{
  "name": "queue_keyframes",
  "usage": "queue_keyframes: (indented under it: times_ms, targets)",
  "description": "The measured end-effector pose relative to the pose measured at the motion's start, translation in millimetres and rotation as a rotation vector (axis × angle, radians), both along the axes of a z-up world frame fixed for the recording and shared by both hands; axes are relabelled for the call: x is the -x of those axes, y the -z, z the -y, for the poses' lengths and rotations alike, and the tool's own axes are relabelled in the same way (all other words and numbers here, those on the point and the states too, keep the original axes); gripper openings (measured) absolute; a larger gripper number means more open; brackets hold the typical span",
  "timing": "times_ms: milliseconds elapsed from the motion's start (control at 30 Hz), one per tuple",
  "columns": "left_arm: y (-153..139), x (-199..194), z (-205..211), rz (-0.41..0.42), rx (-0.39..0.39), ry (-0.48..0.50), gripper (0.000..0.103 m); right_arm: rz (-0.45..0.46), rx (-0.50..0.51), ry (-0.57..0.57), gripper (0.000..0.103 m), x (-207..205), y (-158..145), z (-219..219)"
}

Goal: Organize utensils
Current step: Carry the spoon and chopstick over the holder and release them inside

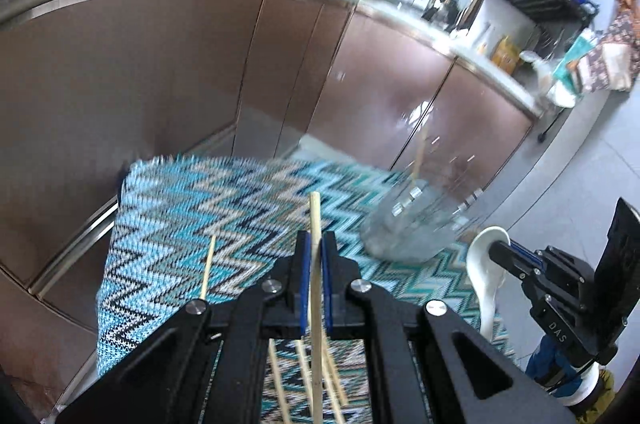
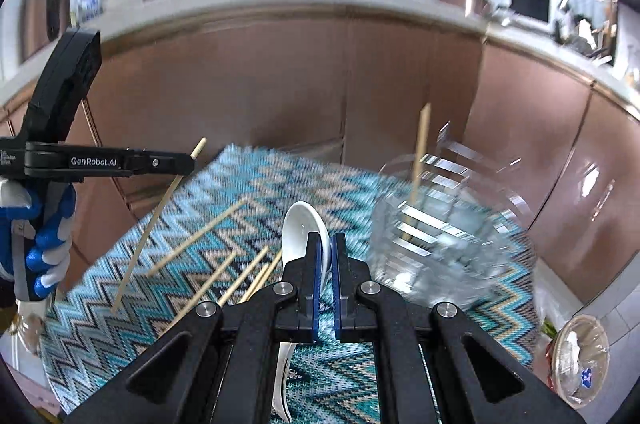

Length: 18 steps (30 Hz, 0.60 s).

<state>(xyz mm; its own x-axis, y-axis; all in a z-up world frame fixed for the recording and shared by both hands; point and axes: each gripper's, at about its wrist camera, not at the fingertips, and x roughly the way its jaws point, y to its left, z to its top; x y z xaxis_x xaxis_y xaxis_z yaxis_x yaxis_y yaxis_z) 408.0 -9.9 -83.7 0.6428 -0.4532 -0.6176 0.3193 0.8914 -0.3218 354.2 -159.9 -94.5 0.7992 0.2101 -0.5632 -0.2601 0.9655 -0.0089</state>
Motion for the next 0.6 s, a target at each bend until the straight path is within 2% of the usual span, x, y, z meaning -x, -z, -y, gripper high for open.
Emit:
queue_keyframes:
  times_ms: [167,333,433,600]
  targets:
    - [-38.6,10.7,20.0,0.098,0.058,0.006,0.005,0.143,-0.032,0.087,0.005,21.5,-34.9,29.6]
    - [-69.6,-2.7,54.7,0.201,0.146,0.018,0.005,0.287,-0.059,0.18,0.005,14.8,-59.4,60.6]
    - [-81.5,-16.0,77.7,0.263,0.202,0.022,0.005,0.349,-0.071,0.212,0.005,1.7,-65.1,70.2]
    - [-85.5,-41.4,117.0,0.381,0.236,-0.011,0.005,0.425,-0.089,0.263,0.005,-32.7,-59.5,85.6]
